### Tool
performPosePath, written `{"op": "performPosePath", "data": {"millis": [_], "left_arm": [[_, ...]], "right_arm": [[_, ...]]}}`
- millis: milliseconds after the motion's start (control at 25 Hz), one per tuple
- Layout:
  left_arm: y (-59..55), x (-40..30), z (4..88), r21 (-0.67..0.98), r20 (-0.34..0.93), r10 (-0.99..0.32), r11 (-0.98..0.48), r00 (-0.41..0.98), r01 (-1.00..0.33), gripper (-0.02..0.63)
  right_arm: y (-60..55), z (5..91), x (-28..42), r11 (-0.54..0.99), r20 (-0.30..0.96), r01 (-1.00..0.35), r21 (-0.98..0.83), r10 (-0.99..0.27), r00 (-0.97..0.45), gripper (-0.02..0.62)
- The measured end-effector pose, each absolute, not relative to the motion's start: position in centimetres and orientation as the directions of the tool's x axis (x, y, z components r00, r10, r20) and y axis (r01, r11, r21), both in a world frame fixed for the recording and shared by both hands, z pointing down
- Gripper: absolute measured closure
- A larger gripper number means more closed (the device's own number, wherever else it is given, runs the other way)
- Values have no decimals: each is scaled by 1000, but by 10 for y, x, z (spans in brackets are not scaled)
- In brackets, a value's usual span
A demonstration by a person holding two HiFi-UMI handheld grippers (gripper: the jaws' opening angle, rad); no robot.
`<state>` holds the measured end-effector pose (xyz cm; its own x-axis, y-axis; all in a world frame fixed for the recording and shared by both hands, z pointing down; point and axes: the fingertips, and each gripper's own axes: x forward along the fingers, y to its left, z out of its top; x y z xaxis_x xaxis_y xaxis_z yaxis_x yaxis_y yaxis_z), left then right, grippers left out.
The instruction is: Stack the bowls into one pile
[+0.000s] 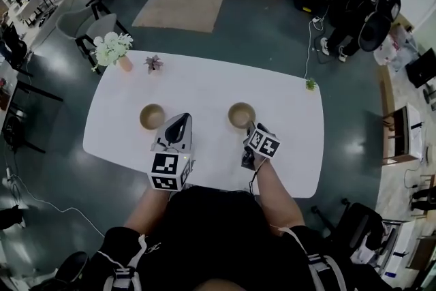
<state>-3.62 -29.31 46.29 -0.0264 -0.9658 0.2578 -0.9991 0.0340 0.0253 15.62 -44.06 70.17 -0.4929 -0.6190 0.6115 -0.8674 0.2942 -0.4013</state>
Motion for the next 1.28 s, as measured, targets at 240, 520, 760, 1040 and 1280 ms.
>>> {"op": "performPosePath", "data": {"millis": [240,520,760,1040,1280], "left_arm": [[-278,-47,463,23,262,-963,68,-59,-997,592],[-264,-56,465,18,276,-957,102,-93,-995,592],[-257,-63,465,24,269,-957,119,-108,-993,592],[-260,-68,462,36,250,-962,125,-112,-992,592],[-255,-74,462,44,238,-962,150,-136,-988,592]], "right_arm": [[-440,733,149,159,661,-838,-523,-544,-516,434],[-441,752,139,33,702,-797,-603,-452,-550,498],[-430,742,128,37,682,-762,-646,-420,-598,563],[-426,714,123,99,657,-761,-641,-441,-611,566],[-424,692,111,176,632,-750,-638,-437,-640,566]]}}
